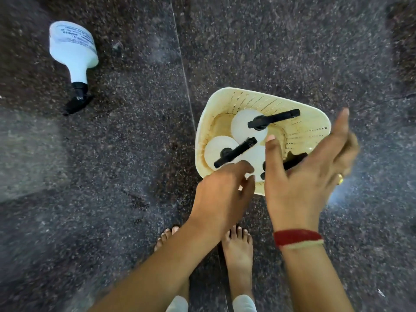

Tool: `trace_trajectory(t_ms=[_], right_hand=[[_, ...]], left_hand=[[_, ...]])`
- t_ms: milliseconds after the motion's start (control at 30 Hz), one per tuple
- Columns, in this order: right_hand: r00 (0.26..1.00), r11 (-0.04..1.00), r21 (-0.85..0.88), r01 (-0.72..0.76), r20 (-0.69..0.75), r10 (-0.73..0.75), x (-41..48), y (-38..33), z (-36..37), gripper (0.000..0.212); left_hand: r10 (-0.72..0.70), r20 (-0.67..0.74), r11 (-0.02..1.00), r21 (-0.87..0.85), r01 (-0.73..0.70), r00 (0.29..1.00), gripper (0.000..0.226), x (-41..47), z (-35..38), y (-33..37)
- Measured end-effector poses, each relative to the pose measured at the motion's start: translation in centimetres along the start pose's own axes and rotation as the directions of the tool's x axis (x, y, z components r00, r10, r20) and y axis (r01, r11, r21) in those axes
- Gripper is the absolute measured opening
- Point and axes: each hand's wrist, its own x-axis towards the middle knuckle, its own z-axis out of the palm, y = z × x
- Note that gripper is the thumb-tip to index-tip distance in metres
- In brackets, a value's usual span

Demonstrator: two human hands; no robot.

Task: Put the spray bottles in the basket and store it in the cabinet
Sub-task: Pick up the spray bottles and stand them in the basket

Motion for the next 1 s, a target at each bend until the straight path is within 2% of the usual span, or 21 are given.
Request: trace_trajectory(t_ms=[100, 200, 267, 333, 400, 433, 500, 600, 700, 767, 867, 1000], right_hand=[[0.964, 0.965, 0.026, 0.262, 0.045, -0.263, -0.2, -3.6, 1.7, 0.073], [0.901, 0.914, 0.071, 0.400, 0.154, -0.406, -0.5, -7.2, 5.3, 0.064], [0.807, 0.847, 0.051, 0.530, 0.277, -0.521, -1.4, -9.5, 8.8, 0.062], [0.693, 0.785, 0.065, 0.616, 0.429, -0.579, -3.2, -11.5, 11.6, 0.065], [0.605, 0.748, 0.104, 0.655, 0.521, -0.602, -4.8, -12.9, 13.9, 0.067], [0.576, 0.734, 0.120, 0.668, 0.541, -0.613, -5.3, -13.4, 14.9, 0.067], [0.554, 0.719, 0.145, 0.680, 0.541, -0.633, -5.6, -14.0, 16.6, 0.068], [0.577, 0.752, 0.181, 0.634, 0.538, -0.615, -5.6, -14.0, 18.3, 0.069], [0.615, 0.792, 0.199, 0.577, 0.532, -0.582, -5.6, -12.8, 18.9, 0.068], [0.630, 0.823, 0.213, 0.527, 0.552, -0.546, -5.7, -11.6, 19.0, 0.067], [0.618, 0.846, 0.206, 0.492, 0.601, -0.506, -6.2, -10.3, 18.3, 0.065], [0.614, 0.863, 0.210, 0.460, 0.627, -0.479, -6.9, -10.8, 16.3, 0.064]], left_hand=[[0.095, -0.198, 0.995, -0.002, -0.098, 0.976, 0.016, 0.2, -3.8, -1.3], [0.049, -0.365, 0.999, 0.026, -0.042, 0.930, 0.012, 2.7, -7.6, -5.5], [-0.093, -0.413, 0.994, 0.019, 0.111, 0.906, 0.012, 4.5, -9.6, -9.9], [-0.243, -0.439, 0.954, 0.051, 0.294, 0.865, 0.032, 6.0, -11.2, -14.7], [-0.385, -0.487, 0.847, 0.150, 0.510, 0.784, 0.051, 7.7, -13.3, -19.3], [-0.446, -0.495, 0.780, 0.194, 0.595, 0.746, 0.061, 8.6, -14.4, -21.4], [-0.547, -0.428, 0.676, 0.281, 0.681, 0.719, 0.082, 10.2, -16.0, -24.9], [-0.613, -0.302, 0.631, 0.371, 0.682, 0.730, 0.099, 11.8, -17.0, -28.8], [-0.563, -0.274, 0.670, 0.399, 0.625, 0.779, 0.092, 12.2, -16.5, -30.2], [-0.478, -0.318, 0.708, 0.413, 0.573, 0.819, 0.082, 12.0, -15.6, -30.3], [-0.326, -0.412, 0.745, 0.442, 0.499, 0.851, 0.064, 11.5, -15.0, -29.1], [-0.167, -0.447, 0.829, 0.419, 0.370, 0.879, 0.037, 11.3, -16.7, -25.5]])
